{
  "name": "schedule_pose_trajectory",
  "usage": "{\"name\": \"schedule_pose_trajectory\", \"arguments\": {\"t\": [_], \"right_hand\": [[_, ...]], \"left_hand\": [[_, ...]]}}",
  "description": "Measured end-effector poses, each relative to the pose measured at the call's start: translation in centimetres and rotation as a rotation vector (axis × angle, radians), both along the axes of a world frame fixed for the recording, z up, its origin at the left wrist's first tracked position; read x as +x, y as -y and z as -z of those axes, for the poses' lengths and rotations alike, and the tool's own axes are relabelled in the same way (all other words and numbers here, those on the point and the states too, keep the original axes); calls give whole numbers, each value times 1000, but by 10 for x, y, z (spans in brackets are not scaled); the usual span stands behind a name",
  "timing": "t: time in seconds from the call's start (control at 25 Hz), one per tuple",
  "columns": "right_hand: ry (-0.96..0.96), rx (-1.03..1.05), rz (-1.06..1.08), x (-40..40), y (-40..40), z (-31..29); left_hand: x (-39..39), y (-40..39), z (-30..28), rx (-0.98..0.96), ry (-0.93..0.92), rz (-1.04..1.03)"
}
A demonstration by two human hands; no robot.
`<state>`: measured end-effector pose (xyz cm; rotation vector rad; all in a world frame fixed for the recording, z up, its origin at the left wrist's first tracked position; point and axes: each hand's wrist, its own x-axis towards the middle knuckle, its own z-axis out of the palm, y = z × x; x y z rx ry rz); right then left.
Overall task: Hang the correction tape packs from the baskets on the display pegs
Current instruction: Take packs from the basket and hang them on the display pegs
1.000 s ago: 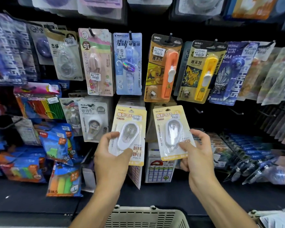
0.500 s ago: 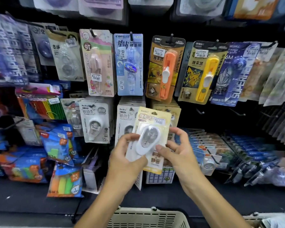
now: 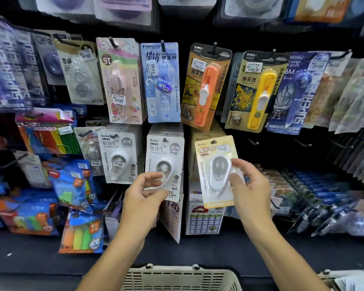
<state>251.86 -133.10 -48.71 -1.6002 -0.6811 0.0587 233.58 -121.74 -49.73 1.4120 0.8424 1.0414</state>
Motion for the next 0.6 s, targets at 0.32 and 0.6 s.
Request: {"name": "schedule_pose_trajectory", "arguments": {"t": [0.32,0.6], "right_hand": [[-9,-334,-144,-2,-5,17],[209,-351,-220,-28,-13,27]], "left_hand": [[7,-42,3,149,-392,-155],[20,-51,9,36,-75,120]]}}
